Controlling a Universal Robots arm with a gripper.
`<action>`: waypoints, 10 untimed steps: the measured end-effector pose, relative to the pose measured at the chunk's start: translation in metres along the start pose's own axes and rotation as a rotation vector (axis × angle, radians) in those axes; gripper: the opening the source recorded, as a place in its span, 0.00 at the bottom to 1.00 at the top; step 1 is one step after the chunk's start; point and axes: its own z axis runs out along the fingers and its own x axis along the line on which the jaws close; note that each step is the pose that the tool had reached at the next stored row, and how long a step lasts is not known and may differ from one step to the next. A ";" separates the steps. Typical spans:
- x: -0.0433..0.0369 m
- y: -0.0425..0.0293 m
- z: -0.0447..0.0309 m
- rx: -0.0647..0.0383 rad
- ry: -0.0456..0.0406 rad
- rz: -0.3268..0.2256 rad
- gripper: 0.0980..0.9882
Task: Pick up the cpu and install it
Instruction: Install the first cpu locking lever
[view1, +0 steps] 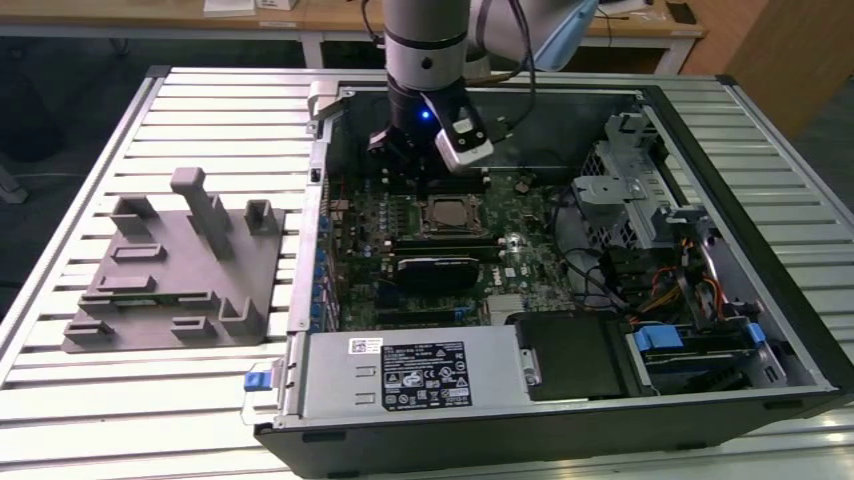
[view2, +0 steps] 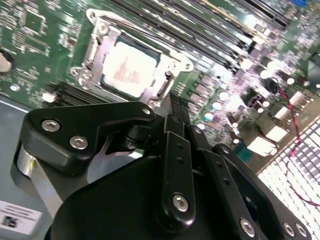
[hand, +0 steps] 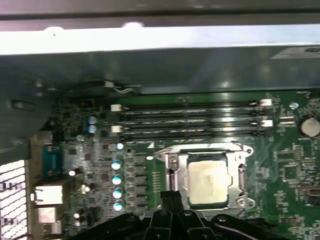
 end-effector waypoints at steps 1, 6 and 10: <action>0.0023 -0.0001 -0.0001 0.000 0.0001 0.000 0.01; 0.0092 -0.0006 -0.0003 -0.007 0.0006 0.000 0.01; 0.0116 -0.0013 -0.0003 -0.033 0.0018 0.001 0.01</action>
